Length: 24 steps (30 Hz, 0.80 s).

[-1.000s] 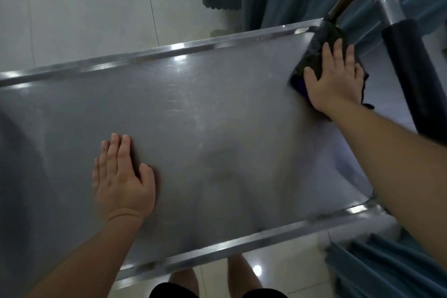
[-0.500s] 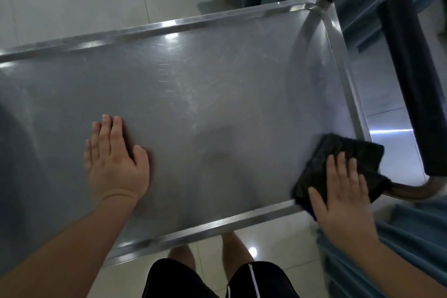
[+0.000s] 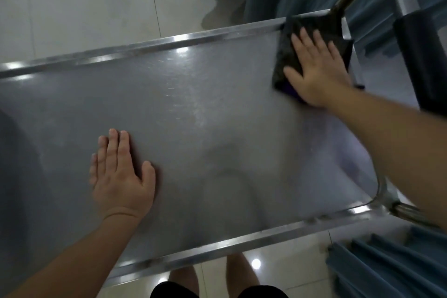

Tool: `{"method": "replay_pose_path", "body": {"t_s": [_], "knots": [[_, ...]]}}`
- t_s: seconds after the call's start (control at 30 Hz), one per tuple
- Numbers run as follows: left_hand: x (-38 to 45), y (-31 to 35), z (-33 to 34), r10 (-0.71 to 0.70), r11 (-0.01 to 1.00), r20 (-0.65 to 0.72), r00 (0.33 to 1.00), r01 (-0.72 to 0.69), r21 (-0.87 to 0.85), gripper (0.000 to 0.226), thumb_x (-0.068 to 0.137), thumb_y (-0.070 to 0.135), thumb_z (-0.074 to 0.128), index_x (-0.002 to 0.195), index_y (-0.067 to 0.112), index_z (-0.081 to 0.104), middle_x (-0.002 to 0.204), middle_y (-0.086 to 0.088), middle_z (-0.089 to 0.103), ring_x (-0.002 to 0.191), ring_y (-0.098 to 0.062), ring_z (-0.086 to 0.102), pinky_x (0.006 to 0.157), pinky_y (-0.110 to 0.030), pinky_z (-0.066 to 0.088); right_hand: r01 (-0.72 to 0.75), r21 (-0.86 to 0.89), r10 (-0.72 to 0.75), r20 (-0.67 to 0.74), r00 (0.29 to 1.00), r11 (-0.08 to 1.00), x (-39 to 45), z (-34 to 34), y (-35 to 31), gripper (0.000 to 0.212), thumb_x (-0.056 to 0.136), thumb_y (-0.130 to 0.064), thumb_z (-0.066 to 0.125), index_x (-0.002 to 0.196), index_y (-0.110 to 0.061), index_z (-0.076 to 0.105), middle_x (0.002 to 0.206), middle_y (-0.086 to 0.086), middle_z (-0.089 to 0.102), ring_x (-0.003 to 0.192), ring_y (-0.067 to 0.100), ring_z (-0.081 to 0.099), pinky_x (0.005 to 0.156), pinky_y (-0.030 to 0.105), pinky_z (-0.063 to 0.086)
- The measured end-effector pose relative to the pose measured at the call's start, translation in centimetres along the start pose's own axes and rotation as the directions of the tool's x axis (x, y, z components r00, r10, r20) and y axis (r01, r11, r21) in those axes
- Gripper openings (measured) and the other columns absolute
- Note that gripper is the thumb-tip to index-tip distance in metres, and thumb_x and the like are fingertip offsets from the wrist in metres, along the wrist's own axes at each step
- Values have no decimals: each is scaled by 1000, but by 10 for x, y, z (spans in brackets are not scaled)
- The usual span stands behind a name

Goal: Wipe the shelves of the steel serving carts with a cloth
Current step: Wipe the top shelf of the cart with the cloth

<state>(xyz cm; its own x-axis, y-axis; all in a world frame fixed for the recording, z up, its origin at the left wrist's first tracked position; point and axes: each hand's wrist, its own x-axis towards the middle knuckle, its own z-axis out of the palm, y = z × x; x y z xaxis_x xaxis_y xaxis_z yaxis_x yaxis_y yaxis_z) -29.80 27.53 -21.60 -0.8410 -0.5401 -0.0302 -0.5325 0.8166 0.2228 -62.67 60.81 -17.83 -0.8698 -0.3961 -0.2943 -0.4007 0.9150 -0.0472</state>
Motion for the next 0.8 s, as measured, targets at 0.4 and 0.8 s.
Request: {"method": "replay_pose_path", "body": {"t_s": [0.4, 0.8], "knots": [[1, 2, -2, -32, 999, -24, 999, 31, -25, 76, 93, 41, 42, 164, 16, 30, 173, -6, 24, 161, -25, 16, 131, -46, 11, 120, -23, -120, 12, 993, 993, -86, 29, -21, 79, 102, -61, 25, 167, -20, 7, 175, 4, 5, 161, 25, -2, 129, 50, 4], [-3, 4, -2, -5, 1000, 5, 1000, 5, -16, 80, 93, 45, 39, 166, 14, 25, 175, -8, 20, 162, -28, 13, 131, -47, 9, 357, -72, -340, 177, 924, 931, -236, 72, -25, 78, 102, -60, 35, 167, -25, 9, 174, 0, 9, 161, 23, -1, 128, 53, 8]]}}
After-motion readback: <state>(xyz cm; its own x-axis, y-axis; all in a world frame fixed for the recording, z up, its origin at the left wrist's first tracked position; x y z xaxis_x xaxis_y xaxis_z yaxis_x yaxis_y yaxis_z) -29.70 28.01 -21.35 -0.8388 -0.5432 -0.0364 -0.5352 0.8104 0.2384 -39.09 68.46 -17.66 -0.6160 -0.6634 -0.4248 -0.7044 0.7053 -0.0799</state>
